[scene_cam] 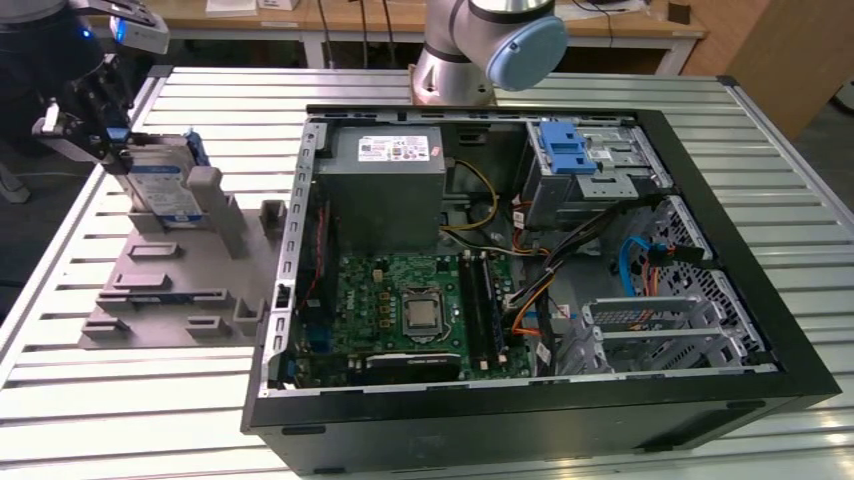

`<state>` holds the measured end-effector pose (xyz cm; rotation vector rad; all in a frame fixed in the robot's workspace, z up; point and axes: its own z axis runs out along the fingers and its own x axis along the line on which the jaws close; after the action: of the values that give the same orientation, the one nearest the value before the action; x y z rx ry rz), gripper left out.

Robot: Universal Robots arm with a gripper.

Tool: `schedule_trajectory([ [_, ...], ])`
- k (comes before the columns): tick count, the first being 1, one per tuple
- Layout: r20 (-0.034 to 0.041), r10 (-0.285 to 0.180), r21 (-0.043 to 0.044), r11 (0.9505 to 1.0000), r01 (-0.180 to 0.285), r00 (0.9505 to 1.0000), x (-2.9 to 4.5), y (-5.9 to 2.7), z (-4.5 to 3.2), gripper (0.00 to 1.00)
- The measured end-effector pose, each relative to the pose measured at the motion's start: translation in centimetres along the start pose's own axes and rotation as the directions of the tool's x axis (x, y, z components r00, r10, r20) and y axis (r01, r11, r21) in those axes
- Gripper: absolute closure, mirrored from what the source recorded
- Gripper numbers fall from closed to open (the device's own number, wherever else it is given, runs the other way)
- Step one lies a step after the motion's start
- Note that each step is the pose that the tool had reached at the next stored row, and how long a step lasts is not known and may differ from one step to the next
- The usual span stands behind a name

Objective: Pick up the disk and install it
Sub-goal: 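Pick up the disk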

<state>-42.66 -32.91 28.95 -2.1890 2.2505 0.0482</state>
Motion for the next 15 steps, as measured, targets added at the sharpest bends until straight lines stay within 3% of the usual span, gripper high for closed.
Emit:
schedule_trajectory([
  [3,-0.0002,0.0,-0.0002,1.0,0.0,1.0,0.0,0.0,-0.07,0.57],
  [4,-0.0001,0.0,-0.0002,1.0,0.0,1.0,0.0,0.0,-0.11,0.64],
  [15,-0.0001,0.0,-0.0002,1.0,0.0,1.0,-0.04,0.03,-1.69,0.64],
])
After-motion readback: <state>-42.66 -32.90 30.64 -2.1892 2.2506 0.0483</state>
